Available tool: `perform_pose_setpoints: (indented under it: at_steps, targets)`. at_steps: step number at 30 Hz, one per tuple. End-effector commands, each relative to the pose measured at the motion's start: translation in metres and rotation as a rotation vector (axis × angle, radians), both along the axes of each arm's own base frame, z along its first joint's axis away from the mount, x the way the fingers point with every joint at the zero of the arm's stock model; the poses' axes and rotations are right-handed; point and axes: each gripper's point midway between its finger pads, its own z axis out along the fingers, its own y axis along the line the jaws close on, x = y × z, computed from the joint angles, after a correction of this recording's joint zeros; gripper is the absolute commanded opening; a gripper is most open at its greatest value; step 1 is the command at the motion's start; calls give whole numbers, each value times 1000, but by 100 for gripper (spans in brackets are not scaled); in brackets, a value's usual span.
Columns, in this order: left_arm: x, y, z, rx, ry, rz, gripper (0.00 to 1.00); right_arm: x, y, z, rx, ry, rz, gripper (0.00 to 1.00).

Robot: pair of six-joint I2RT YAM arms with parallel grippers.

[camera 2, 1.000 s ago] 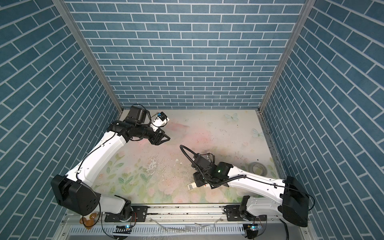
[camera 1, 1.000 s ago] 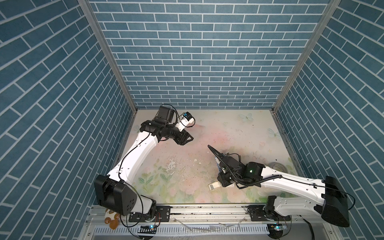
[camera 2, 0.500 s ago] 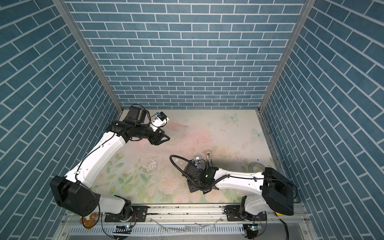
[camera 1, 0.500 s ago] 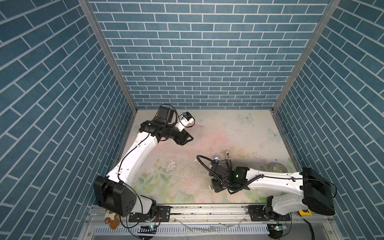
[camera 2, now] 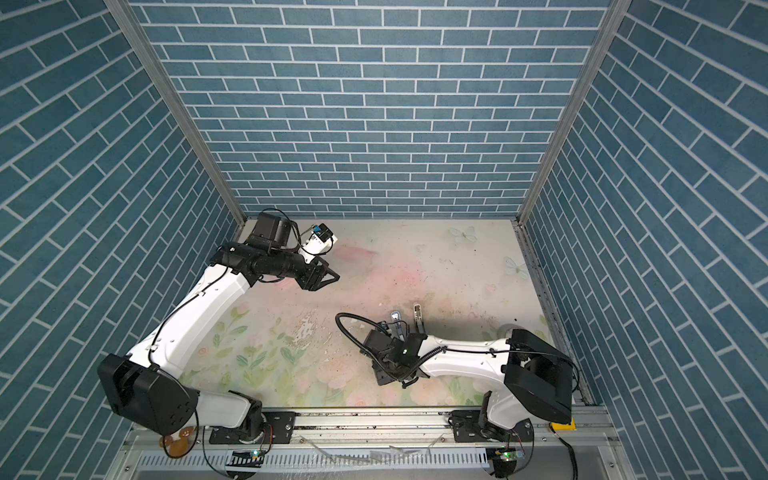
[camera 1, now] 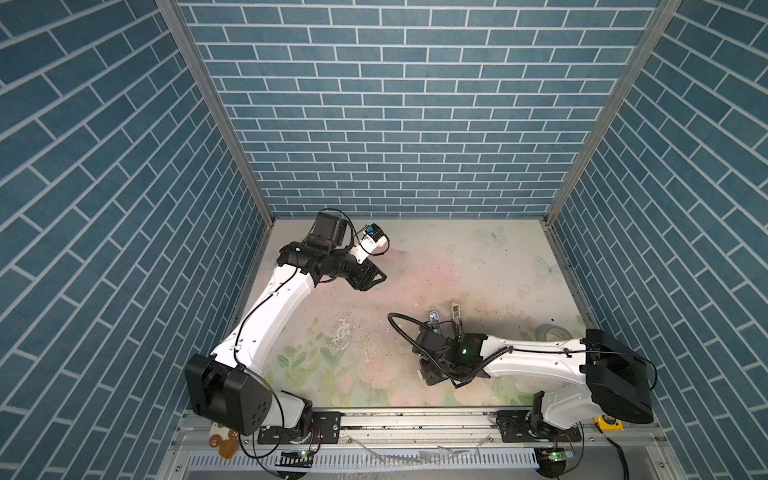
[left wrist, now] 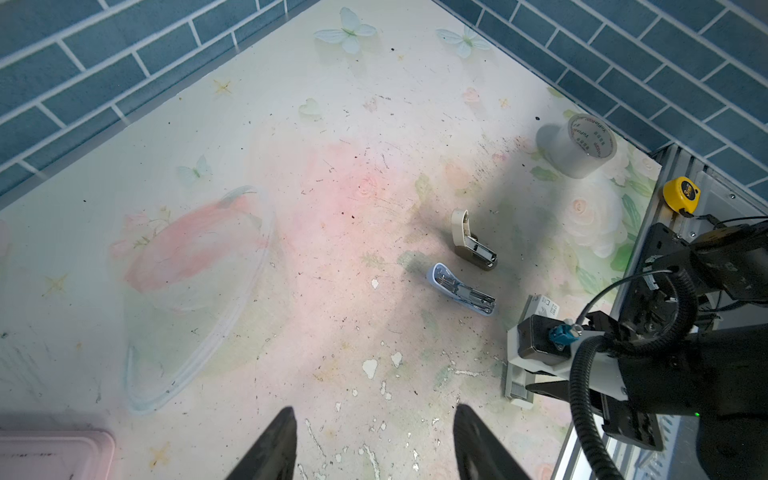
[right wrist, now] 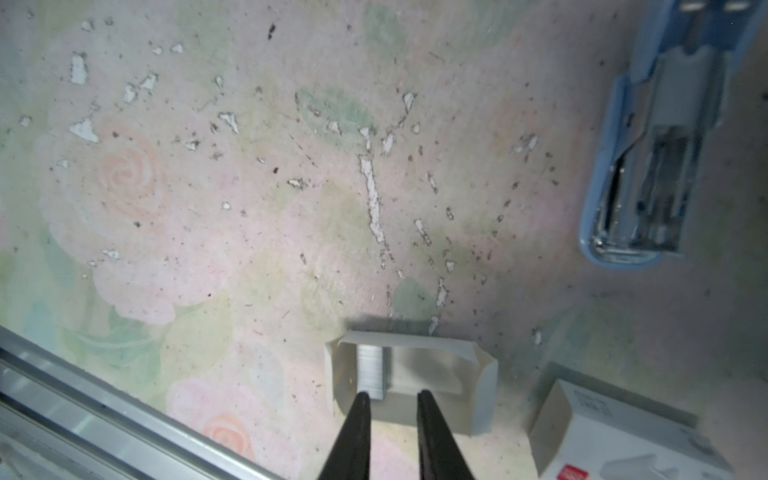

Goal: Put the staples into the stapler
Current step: 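Move the right gripper toward the white staple holder nearer the robot, then lower the right gripper into the white staple holder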

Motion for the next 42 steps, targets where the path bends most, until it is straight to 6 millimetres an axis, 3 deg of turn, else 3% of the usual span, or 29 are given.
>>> perform_pose_setpoints:
  at_steps: [1,42]
  targets:
    - [-4,1,2,-3,-11,-1,62,2,11,4,22,2,-19,23]
    - [-5,2,2,-3,-15,2,62,-6,17,-11,-41,44,13,25]
